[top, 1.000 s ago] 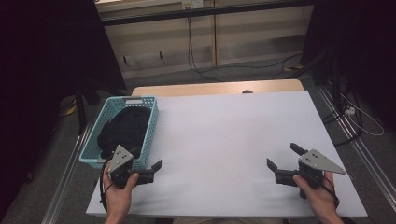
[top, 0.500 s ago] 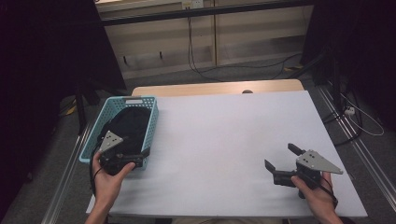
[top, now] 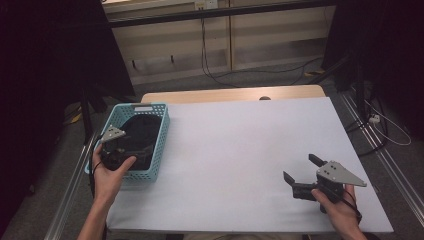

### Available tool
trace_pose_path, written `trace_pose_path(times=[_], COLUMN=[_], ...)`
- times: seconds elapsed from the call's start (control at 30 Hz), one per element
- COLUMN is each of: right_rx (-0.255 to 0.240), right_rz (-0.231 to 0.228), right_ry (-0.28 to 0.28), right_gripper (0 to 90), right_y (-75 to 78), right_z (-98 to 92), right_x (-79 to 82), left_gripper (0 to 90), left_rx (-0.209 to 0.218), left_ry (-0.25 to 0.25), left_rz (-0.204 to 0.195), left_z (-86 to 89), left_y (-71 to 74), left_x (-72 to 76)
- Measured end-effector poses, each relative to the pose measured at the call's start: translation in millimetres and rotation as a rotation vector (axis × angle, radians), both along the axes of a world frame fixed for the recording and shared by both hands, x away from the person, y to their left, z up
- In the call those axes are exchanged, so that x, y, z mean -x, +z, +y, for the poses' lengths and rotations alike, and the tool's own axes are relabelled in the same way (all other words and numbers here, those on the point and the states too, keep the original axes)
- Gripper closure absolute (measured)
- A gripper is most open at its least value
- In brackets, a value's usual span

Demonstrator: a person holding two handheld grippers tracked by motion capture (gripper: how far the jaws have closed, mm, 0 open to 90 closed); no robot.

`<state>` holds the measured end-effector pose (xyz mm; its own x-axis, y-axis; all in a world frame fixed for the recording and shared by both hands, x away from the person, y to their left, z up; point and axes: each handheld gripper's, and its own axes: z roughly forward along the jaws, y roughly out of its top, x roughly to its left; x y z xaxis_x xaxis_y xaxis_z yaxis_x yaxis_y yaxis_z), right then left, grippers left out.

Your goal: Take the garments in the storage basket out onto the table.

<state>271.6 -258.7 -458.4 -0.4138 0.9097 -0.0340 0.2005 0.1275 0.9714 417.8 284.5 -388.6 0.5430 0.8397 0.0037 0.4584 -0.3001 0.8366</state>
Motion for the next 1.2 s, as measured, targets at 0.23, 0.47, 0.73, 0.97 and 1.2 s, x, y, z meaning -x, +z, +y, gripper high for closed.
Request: trace_pose_path(times=[0.23,0.47,0.73,0.97,1.2], right_rx=[-0.003,0.002,0.003,0.000,-0.006], right_rz=[0.007,0.011,0.016,0.020,0.018], right_ry=[0.009,0.015,0.020,0.020,0.030], right_gripper=[1.7,1.6,1.6,1.6,1.4], right_y=[-0.4,-1.0,-1.5,-1.9,-1.8], right_z=[0.3,0.8,1.5,1.3,1.2], right_x=[0.0,-0.7,-1.1,-2.0,-2.0], left_gripper=[11.6,8.3,7.1,7.8,8.0], left_rx=[0.008,-0.039,-0.061,-0.072,-0.148], left_ry=[0.023,0.051,0.078,0.052,0.020], left_rz=[0.047,0.122,0.124,0.144,0.198], left_z=[5.2,8.7,12.1,6.4,-3.1], left_y=[-2.7,-5.4,-2.6,-10.5,-20.2], left_x=[-19.5,-38.7,-54.5,-66.4,-75.3])
